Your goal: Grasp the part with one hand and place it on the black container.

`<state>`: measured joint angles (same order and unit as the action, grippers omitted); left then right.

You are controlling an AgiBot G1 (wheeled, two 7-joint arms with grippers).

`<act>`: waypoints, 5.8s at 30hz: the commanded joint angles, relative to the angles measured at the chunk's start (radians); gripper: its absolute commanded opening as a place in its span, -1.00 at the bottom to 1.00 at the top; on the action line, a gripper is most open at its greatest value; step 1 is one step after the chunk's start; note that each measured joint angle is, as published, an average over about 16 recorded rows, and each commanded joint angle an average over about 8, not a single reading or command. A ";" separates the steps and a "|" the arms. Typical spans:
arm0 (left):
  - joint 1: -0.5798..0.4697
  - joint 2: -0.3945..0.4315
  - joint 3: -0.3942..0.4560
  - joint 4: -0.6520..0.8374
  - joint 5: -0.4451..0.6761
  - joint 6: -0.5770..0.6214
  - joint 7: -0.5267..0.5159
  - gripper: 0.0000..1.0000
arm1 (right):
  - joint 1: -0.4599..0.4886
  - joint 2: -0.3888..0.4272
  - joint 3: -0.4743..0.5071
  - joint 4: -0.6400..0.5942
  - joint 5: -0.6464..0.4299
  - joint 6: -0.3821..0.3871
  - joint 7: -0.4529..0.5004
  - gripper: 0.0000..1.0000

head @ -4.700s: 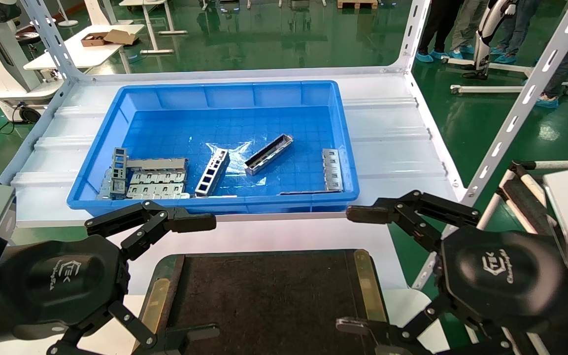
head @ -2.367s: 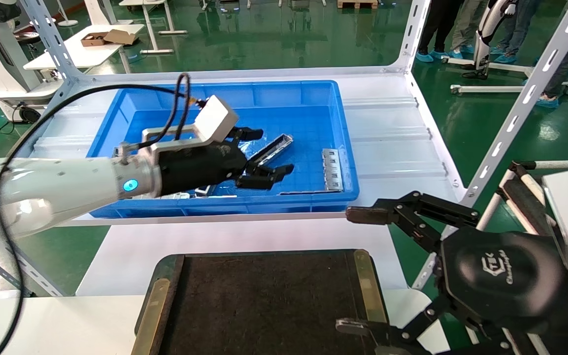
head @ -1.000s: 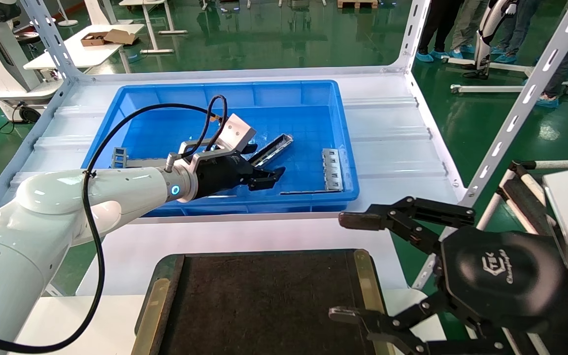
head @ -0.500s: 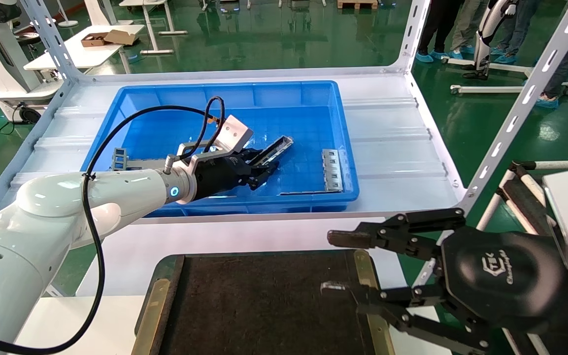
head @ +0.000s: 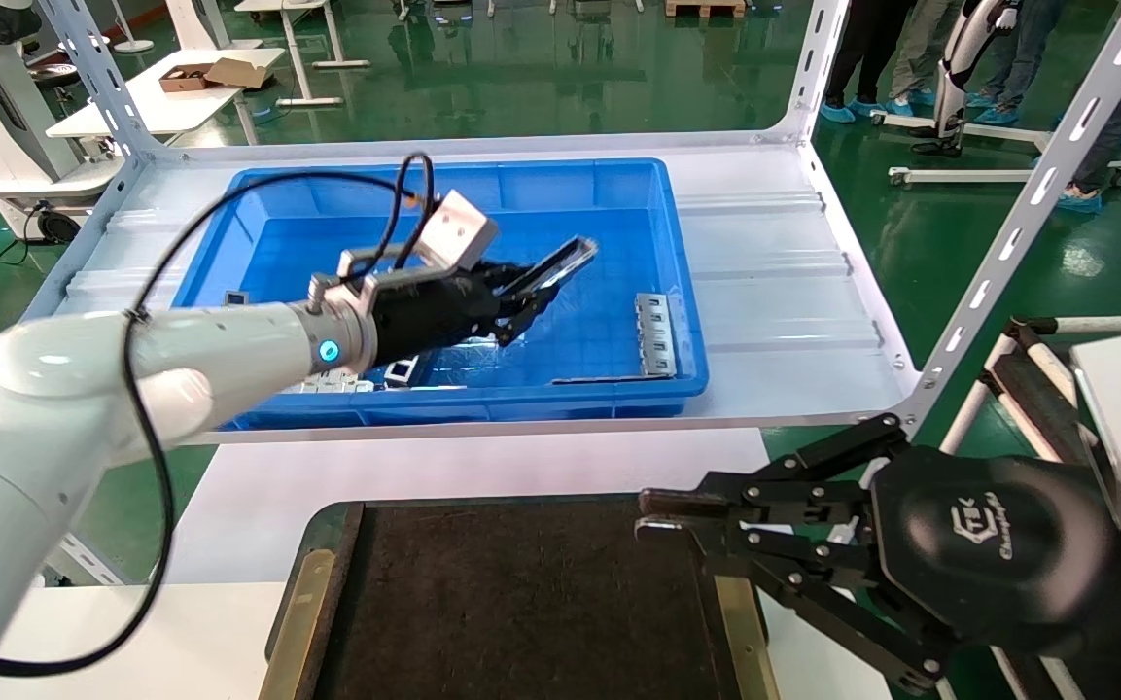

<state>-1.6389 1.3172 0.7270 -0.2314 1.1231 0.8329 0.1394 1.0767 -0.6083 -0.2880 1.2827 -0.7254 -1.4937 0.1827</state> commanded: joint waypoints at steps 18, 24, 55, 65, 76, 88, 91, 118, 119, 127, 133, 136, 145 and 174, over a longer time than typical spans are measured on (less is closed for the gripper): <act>0.022 -0.207 -0.030 -0.212 -0.096 0.507 0.085 -1.00 | 0.000 0.001 -0.001 0.000 0.001 0.001 -0.001 -1.00; 0.113 -0.298 -0.030 -0.421 -0.117 0.561 0.034 -1.00 | 0.000 0.001 -0.002 0.000 0.001 0.001 -0.001 -1.00; 0.648 -0.324 0.108 -0.723 -0.008 -0.140 -0.651 -1.00 | 0.001 0.002 -0.004 0.000 0.003 0.002 -0.002 -1.00; 0.661 -0.203 0.142 -0.644 0.026 -0.392 -0.857 -1.00 | 0.001 0.002 -0.004 0.000 0.003 0.002 -0.002 -1.00; 0.675 -0.106 0.191 -0.588 0.050 -0.626 -1.031 -1.00 | 0.001 0.002 -0.005 0.000 0.003 0.002 -0.003 -1.00; 0.681 -0.047 0.245 -0.521 0.037 -0.764 -1.137 -1.00 | 0.001 0.002 -0.006 0.000 0.004 0.003 -0.003 -1.00; 0.678 -0.039 0.259 -0.510 0.029 -0.776 -1.156 -1.00 | 0.001 0.002 -0.006 0.000 0.004 0.003 -0.003 -1.00; 0.643 0.002 0.374 -0.458 -0.011 -0.829 -1.233 1.00 | 0.002 0.003 -0.008 0.000 0.005 0.003 -0.004 1.00; 0.643 0.001 0.378 -0.462 -0.012 -0.831 -1.234 1.00 | 0.002 0.003 -0.008 0.000 0.005 0.003 -0.004 1.00; 0.644 -0.019 0.404 -0.514 -0.012 -0.858 -1.232 1.00 | 0.002 0.003 -0.008 0.000 0.006 0.004 -0.004 1.00; 0.646 -0.058 0.425 -0.577 0.001 -0.867 -1.215 1.00 | 0.002 0.004 -0.009 0.000 0.006 0.004 -0.004 1.00; 0.644 -0.093 0.439 -0.631 0.018 -0.852 -1.196 1.00 | 0.002 0.004 -0.009 0.000 0.006 0.004 -0.004 1.00; 0.622 -0.264 0.460 -0.853 0.080 -0.743 -1.123 1.00 | 0.002 0.004 -0.009 0.000 0.006 0.004 -0.005 1.00; 0.647 -0.648 0.157 -1.089 -0.198 -0.177 -0.628 1.00 | 0.002 0.004 -0.011 0.000 0.007 0.005 -0.005 1.00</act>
<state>-0.9946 0.6758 0.8916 -1.3178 0.9360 0.6456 -0.4967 1.0791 -0.6039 -0.2988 1.2827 -0.7179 -1.4889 0.1773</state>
